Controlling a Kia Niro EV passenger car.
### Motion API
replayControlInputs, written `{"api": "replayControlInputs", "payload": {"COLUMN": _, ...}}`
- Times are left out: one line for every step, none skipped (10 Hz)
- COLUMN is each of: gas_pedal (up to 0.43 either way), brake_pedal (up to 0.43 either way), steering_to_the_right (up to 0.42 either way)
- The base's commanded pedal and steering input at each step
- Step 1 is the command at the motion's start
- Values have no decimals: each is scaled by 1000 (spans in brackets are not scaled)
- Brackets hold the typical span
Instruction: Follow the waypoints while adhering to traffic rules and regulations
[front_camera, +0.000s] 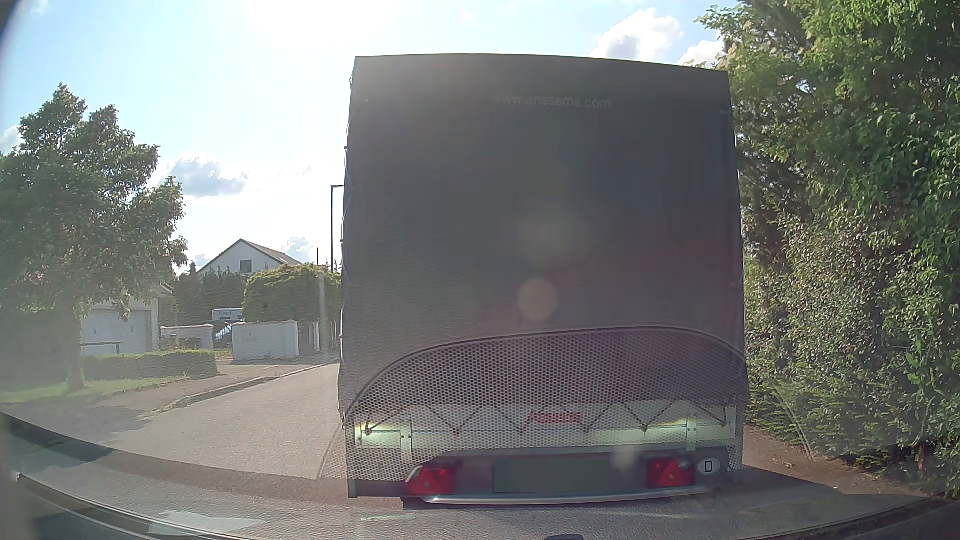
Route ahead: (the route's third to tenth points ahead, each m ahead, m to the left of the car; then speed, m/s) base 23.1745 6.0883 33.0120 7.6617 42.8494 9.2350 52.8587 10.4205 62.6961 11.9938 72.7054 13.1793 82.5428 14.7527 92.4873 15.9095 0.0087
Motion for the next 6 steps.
{"api": "replayControlInputs", "payload": {"gas_pedal": 0, "brake_pedal": 524, "steering_to_the_right": -82}}
{"api": "replayControlInputs", "payload": {"gas_pedal": 0, "brake_pedal": 524, "steering_to_the_right": -50}}
{"api": "replayControlInputs", "payload": {"gas_pedal": 0, "brake_pedal": 524, "steering_to_the_right": -15}}
{"api": "replayControlInputs", "payload": {"gas_pedal": 0, "brake_pedal": 524, "steering_to_the_right": 9}}
{"api": "replayControlInputs", "payload": {"gas_pedal": 0, "brake_pedal": 524, "steering_to_the_right": 23}}
{"api": "replayControlInputs", "payload": {"gas_pedal": 0, "brake_pedal": 524, "steering_to_the_right": 26}}
